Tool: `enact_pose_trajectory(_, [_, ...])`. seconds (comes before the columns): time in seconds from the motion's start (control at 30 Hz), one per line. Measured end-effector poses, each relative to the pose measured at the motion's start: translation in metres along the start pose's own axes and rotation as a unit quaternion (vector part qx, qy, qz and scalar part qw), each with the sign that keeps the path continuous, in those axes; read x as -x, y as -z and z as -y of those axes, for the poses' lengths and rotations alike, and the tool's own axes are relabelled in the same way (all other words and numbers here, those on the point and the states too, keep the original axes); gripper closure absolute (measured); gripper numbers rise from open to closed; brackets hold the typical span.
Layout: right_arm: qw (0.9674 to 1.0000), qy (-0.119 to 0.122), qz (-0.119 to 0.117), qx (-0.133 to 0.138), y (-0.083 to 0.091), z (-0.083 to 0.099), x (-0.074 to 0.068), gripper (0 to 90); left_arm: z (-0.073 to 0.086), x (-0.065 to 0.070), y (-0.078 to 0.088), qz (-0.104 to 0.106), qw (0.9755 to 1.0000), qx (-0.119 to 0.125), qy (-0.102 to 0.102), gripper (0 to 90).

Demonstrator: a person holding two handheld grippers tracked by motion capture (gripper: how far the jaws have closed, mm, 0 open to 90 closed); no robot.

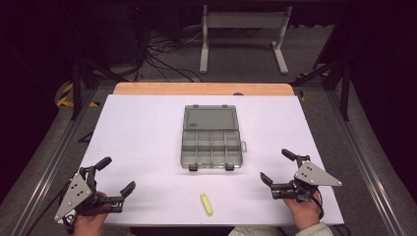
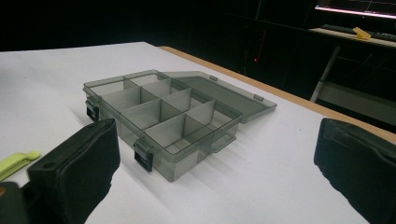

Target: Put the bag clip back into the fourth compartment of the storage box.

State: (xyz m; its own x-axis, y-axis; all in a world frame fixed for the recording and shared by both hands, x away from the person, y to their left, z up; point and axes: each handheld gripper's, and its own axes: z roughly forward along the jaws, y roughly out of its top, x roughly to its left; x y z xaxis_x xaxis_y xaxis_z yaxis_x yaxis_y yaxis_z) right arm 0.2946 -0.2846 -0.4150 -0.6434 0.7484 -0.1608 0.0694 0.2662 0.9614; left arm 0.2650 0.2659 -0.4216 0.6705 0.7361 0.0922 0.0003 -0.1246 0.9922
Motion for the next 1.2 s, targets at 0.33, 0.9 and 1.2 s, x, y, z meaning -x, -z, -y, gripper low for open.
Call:
enact_pose_trajectory(0.33, [1.0,0.002,-0.007,-0.006,-0.003,0.0,0.0,1.0,0.0,0.0,-0.001,0.001,1.0,-0.002,-0.003,0.2])
enact_pose_trajectory(0.9, [0.9995,-0.001,-0.026,-0.016,-0.013,-0.015,-0.005,1.0,0.0,0.0,0.0,0.0,1.0,-0.003,-0.003,0.2])
enact_pose_trajectory(1.2, [0.9979,0.001,-0.061,-0.02,-0.032,-0.034,-0.016,1.0,0.0,0.0,0.0,0.0,1.0,-0.003,-0.003,0.2])
